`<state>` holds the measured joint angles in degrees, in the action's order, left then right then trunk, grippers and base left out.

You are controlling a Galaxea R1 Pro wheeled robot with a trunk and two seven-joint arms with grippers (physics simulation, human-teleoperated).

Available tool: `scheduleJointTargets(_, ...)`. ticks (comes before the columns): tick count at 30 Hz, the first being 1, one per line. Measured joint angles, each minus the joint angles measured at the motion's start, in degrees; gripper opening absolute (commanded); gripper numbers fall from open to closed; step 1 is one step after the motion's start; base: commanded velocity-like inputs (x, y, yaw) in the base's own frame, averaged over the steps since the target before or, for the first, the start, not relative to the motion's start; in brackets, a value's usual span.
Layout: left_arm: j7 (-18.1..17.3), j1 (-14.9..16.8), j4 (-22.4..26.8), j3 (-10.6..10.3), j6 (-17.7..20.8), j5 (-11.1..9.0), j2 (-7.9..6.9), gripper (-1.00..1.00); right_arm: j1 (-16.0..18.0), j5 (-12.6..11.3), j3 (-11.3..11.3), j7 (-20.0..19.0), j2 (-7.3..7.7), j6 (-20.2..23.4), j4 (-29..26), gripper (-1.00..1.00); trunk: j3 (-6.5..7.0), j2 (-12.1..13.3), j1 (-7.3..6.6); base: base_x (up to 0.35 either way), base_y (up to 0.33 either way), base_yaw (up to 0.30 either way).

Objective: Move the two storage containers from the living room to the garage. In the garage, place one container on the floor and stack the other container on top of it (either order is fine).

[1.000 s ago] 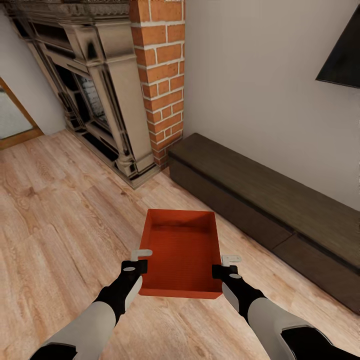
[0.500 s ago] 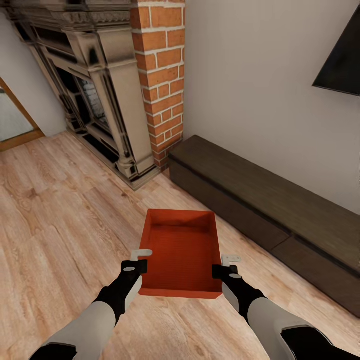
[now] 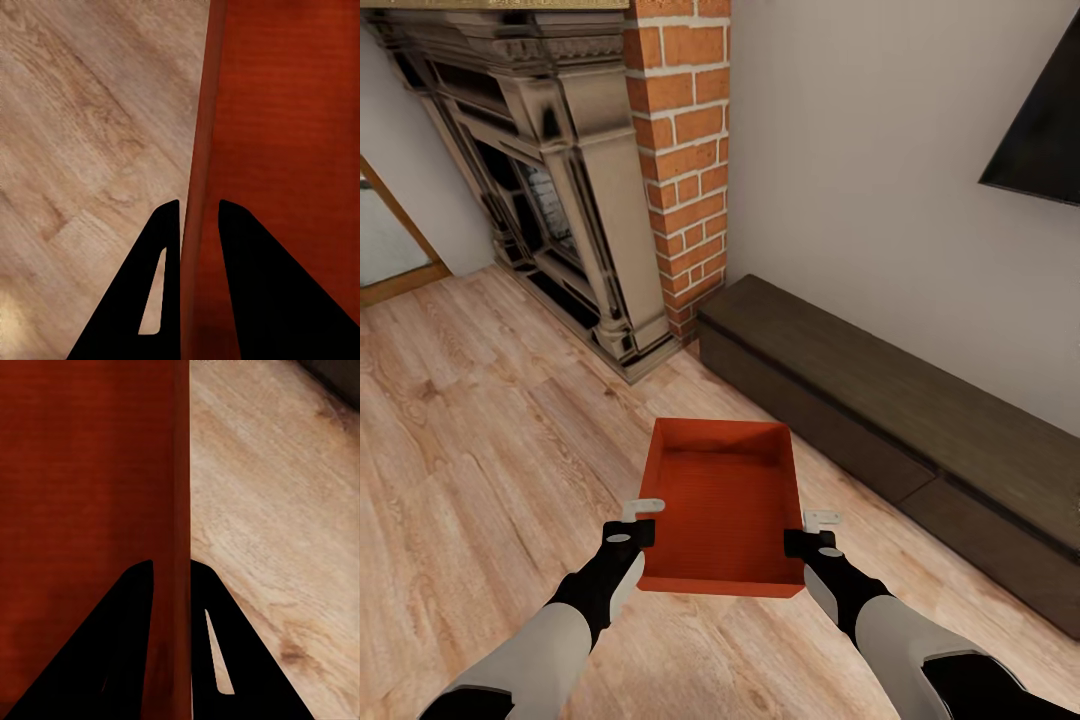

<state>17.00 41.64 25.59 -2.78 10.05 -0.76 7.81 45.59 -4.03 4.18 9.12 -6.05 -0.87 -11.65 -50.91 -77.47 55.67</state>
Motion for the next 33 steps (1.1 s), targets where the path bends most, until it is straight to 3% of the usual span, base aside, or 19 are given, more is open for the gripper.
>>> scheduleJointTargets(33,0.00,0.00,0.00,0.05,0.02,0.00,0.01,-1.00,0.00,0.06,-0.06,-0.04,0.00,0.03,0.00,-1.00,5.93,13.24,-7.25,0.000,0.000,0.000)
